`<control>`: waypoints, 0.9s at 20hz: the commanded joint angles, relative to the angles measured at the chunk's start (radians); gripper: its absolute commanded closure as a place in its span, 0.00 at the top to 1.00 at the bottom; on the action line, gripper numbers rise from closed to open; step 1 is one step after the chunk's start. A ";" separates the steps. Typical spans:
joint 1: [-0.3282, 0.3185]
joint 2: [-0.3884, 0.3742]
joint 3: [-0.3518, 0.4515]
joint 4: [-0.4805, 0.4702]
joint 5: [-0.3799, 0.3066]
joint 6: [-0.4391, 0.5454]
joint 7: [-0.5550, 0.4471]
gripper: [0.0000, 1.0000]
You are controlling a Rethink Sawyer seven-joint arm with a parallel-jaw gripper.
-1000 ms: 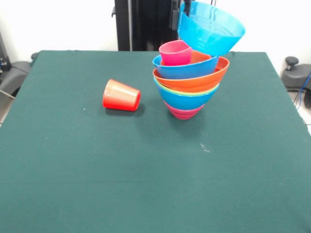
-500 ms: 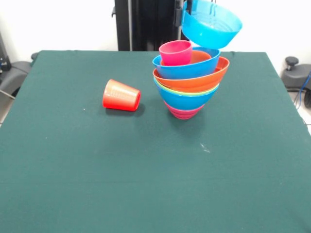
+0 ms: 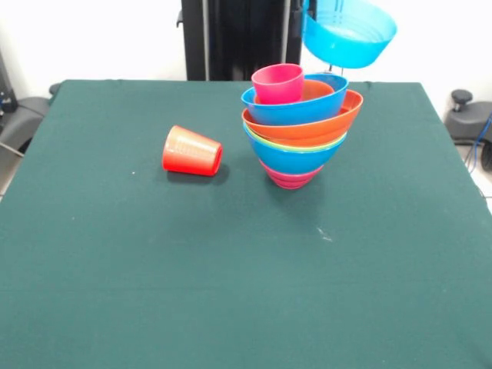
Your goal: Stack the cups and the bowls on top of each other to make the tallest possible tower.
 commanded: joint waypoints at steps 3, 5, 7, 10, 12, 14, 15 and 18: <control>-0.013 0.008 0.110 0.053 -0.032 0.042 -0.181 0.00; -0.017 0.014 0.114 0.053 -0.049 0.022 -0.175 0.00; -0.023 0.019 0.123 0.056 -0.056 0.012 -0.179 0.00; -0.037 0.024 0.140 0.060 -0.060 0.019 -0.197 0.00; -0.048 0.027 0.151 0.065 -0.069 0.023 -0.213 0.00; -0.059 0.026 0.160 0.074 -0.080 0.021 -0.224 0.00; -0.064 0.025 0.164 0.078 -0.086 0.020 -0.226 0.00; -0.090 0.025 0.184 0.095 -0.097 0.009 -0.239 0.00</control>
